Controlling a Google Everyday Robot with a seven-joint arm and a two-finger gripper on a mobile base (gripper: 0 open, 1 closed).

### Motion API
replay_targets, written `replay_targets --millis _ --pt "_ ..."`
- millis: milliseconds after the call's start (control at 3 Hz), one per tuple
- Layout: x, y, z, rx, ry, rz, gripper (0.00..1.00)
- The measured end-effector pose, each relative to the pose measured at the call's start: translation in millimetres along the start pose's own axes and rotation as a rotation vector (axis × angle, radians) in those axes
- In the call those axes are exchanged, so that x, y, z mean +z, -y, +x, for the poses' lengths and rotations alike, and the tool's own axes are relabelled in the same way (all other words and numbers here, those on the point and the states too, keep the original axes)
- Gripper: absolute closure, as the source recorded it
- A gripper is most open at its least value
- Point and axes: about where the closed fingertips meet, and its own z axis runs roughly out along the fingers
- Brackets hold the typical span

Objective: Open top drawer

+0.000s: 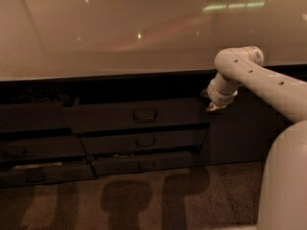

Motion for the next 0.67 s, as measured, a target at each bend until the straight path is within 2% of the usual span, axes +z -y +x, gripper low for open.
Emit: replay_targets --millis 333,667 --pt "-4.5 1.3 -0.5 0.000 0.000 0.000 1.00" --pt "-0.5 -17.6 -6.1 -0.017 0.006 -0.005 1.00"
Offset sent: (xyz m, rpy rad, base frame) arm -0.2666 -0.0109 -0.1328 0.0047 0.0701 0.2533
